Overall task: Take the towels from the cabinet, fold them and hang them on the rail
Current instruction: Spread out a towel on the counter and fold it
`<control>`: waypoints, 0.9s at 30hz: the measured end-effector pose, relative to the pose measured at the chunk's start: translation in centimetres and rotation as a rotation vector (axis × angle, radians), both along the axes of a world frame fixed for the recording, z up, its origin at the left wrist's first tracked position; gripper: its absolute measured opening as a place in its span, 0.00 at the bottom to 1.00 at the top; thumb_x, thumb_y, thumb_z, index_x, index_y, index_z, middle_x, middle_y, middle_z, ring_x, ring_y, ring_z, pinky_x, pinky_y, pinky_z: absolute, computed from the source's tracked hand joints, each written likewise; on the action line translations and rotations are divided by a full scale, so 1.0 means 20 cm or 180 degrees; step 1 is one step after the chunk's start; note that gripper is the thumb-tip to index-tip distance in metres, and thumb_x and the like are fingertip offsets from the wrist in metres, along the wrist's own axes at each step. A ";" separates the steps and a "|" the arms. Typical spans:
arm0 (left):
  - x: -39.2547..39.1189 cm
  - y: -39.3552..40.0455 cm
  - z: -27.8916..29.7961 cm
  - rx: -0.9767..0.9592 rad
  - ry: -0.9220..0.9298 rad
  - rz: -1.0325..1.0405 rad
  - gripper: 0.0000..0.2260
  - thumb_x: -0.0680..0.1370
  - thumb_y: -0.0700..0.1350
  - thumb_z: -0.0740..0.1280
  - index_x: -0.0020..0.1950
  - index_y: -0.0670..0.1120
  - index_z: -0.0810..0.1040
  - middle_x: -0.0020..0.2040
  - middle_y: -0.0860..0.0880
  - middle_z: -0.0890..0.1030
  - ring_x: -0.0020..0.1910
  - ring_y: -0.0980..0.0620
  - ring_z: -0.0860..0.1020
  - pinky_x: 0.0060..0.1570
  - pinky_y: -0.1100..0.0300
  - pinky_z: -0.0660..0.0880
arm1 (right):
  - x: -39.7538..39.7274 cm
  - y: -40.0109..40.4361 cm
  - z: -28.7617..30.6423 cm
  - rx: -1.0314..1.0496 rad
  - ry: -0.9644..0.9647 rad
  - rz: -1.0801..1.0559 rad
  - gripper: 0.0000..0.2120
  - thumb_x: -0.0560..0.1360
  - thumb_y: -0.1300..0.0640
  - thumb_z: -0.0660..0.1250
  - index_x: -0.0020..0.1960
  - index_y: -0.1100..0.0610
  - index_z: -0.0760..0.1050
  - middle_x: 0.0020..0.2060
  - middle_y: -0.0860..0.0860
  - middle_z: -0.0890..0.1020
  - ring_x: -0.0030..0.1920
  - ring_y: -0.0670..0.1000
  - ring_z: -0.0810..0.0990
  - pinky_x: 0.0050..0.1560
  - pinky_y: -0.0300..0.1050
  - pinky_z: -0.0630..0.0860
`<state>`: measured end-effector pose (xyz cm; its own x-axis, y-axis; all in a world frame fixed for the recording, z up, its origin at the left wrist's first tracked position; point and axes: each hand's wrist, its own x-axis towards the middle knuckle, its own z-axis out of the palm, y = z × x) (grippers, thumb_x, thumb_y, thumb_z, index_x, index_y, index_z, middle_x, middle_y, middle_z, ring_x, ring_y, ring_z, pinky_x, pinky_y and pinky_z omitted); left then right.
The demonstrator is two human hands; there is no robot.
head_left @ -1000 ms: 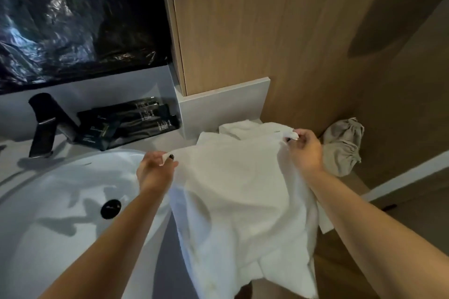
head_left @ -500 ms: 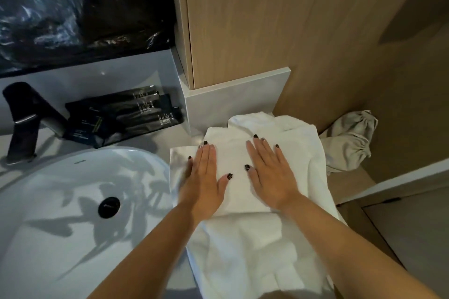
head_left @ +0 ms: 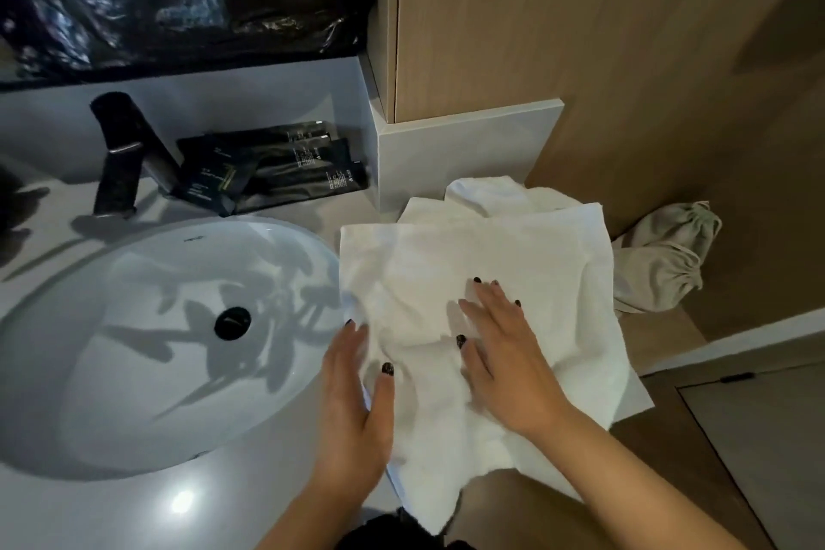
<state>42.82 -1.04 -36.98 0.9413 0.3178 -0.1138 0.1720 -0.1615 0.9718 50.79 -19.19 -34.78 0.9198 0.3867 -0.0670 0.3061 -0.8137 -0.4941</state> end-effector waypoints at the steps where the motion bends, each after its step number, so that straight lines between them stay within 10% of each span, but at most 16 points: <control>1: -0.07 -0.02 0.02 -0.0141 0.0060 0.0086 0.25 0.74 0.61 0.64 0.70 0.67 0.62 0.71 0.66 0.66 0.70 0.66 0.66 0.65 0.62 0.67 | -0.06 -0.01 -0.01 0.0155 -0.0086 -0.0066 0.24 0.81 0.49 0.51 0.76 0.52 0.62 0.77 0.44 0.53 0.78 0.43 0.45 0.79 0.46 0.44; 4: -0.26 -0.06 0.01 -0.0164 0.0277 0.0283 0.20 0.77 0.51 0.69 0.62 0.65 0.63 0.63 0.68 0.67 0.63 0.70 0.70 0.58 0.66 0.69 | -0.20 -0.05 -0.02 0.0562 -0.0624 -0.0300 0.16 0.80 0.57 0.60 0.68 0.52 0.70 0.73 0.44 0.63 0.75 0.43 0.55 0.75 0.37 0.51; 7: -0.43 -0.14 -0.06 0.0208 0.0601 0.0818 0.20 0.74 0.39 0.73 0.56 0.56 0.66 0.57 0.54 0.70 0.57 0.54 0.74 0.56 0.57 0.74 | -0.33 -0.10 -0.04 0.0563 -0.1002 -0.0162 0.12 0.74 0.60 0.64 0.57 0.56 0.75 0.59 0.48 0.69 0.61 0.45 0.66 0.65 0.35 0.61; 11: -0.53 -0.31 -0.01 0.0248 0.0714 0.0993 0.22 0.69 0.41 0.78 0.51 0.55 0.67 0.51 0.51 0.71 0.49 0.55 0.74 0.44 0.64 0.73 | -0.44 -0.17 -0.06 0.0094 -0.0874 0.0565 0.08 0.72 0.59 0.63 0.51 0.53 0.77 0.50 0.47 0.75 0.51 0.49 0.74 0.54 0.37 0.64; 15: -0.55 -0.42 -0.03 0.0583 0.0621 0.0774 0.26 0.67 0.45 0.80 0.55 0.53 0.66 0.52 0.55 0.71 0.51 0.58 0.75 0.46 0.65 0.75 | -0.47 -0.22 -0.07 -0.0314 -0.0625 0.0996 0.20 0.67 0.58 0.68 0.59 0.54 0.76 0.56 0.51 0.79 0.56 0.54 0.78 0.63 0.41 0.66; 21: -0.49 -0.42 -0.01 0.1561 0.0545 0.0460 0.19 0.72 0.51 0.74 0.55 0.55 0.66 0.46 0.59 0.70 0.44 0.60 0.72 0.42 0.65 0.70 | -0.43 -0.23 -0.04 -0.1251 -0.0097 0.1312 0.43 0.73 0.59 0.66 0.80 0.50 0.45 0.80 0.56 0.48 0.78 0.58 0.51 0.76 0.50 0.51; 27: -0.43 -0.33 0.08 0.0878 0.0583 0.0698 0.10 0.75 0.40 0.66 0.51 0.53 0.71 0.45 0.51 0.78 0.42 0.51 0.78 0.39 0.57 0.75 | -0.36 -0.22 0.01 -0.1706 -0.0008 0.1558 0.40 0.76 0.64 0.61 0.81 0.52 0.43 0.80 0.56 0.49 0.79 0.57 0.50 0.76 0.52 0.51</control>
